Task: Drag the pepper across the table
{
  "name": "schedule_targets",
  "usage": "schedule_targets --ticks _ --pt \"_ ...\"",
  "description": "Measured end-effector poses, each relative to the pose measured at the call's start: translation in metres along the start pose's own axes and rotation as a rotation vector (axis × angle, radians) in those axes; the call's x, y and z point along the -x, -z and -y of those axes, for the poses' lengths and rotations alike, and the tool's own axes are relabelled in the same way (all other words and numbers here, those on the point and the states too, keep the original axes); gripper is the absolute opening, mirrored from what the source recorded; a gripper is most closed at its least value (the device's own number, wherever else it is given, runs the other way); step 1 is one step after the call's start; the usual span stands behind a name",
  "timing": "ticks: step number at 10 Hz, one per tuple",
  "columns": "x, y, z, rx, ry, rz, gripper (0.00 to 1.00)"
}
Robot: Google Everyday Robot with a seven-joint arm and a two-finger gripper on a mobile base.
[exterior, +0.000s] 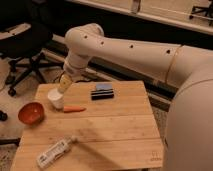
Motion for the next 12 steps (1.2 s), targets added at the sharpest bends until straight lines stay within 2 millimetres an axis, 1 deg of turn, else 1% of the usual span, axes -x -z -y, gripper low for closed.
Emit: schedule_targets --ticks 4,5,6,8,10,12 --pt "0.0 0.0 0.0 -0.001 0.004 0.001 0.8" --pt "0.001 0.0 0.002 -0.007 0.019 0.009 0.8" --pt "0.002 -0.002 0.009 -0.022 0.053 0.026 0.8" --pt "-0.001 -0.014 0.027 -0.046 0.111 0.063 0.8" --pt "-0.008 -0.036 0.042 -0.05 0.163 0.091 0.8" --pt "-0.011 -0.059 0.047 -0.04 0.204 0.09 0.8"
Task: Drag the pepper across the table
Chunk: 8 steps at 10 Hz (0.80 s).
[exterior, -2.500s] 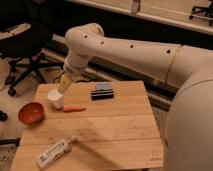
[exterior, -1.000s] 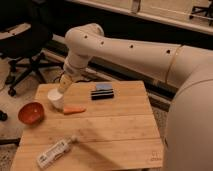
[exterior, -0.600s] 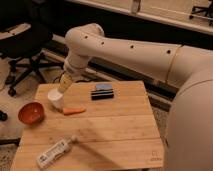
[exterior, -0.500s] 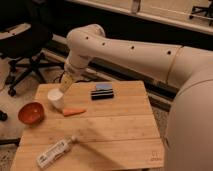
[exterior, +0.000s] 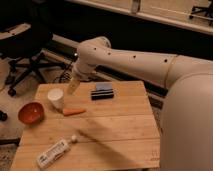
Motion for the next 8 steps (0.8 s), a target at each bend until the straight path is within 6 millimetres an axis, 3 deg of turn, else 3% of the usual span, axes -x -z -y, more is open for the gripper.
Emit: schedule_targets --ticks 4,8 --pt "-0.008 -0.056 -0.002 0.029 0.074 -0.087 0.8" --pt "-0.022 -0.109 -0.019 0.053 0.115 -0.192 0.8"
